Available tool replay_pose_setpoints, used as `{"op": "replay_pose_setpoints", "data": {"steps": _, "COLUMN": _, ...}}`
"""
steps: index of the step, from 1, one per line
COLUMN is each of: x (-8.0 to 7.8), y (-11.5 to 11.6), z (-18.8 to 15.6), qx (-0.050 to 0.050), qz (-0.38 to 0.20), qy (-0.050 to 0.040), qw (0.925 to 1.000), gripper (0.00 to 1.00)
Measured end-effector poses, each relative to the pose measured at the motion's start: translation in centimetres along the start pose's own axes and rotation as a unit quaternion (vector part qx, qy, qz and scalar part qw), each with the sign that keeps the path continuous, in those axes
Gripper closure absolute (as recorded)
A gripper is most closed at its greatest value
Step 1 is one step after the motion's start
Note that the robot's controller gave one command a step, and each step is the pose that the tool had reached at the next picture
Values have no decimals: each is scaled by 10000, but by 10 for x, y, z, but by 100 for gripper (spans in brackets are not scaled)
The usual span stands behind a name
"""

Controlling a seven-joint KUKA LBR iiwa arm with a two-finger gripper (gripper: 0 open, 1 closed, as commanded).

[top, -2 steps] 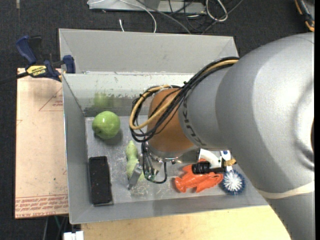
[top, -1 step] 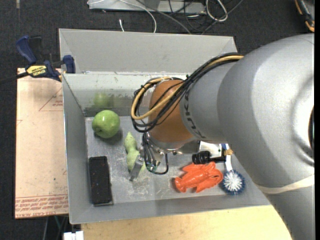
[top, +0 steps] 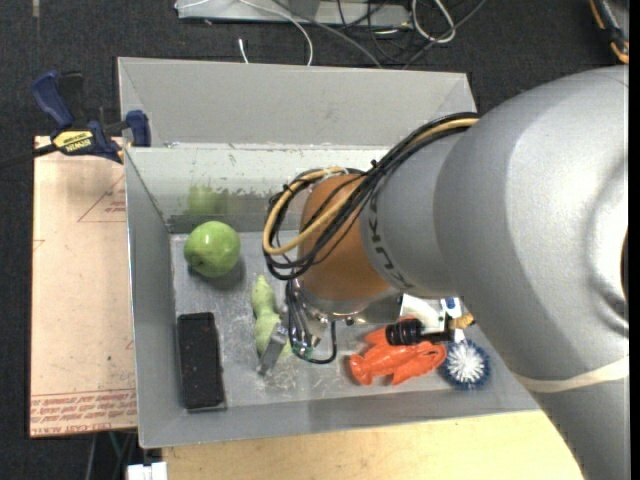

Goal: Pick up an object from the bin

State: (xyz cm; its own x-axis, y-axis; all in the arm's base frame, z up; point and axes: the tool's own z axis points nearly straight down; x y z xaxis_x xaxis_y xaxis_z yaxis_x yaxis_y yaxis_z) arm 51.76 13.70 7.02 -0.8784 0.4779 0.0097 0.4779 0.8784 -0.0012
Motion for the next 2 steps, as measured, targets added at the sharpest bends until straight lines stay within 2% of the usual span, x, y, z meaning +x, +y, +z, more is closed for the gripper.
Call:
{"op": "replay_pose_setpoints", "data": {"steps": 1, "x": -9, "y": 4, "z": -59, "qx": -32, "qz": 74, "qy": -43, "qw": 10000, "gripper": 100}}
{"op": "replay_pose_setpoints", "data": {"steps": 2, "x": 16, "y": -20, "z": -152, "qx": 41, "qz": -1, "qy": 42, "qw": 10000, "gripper": 100}}
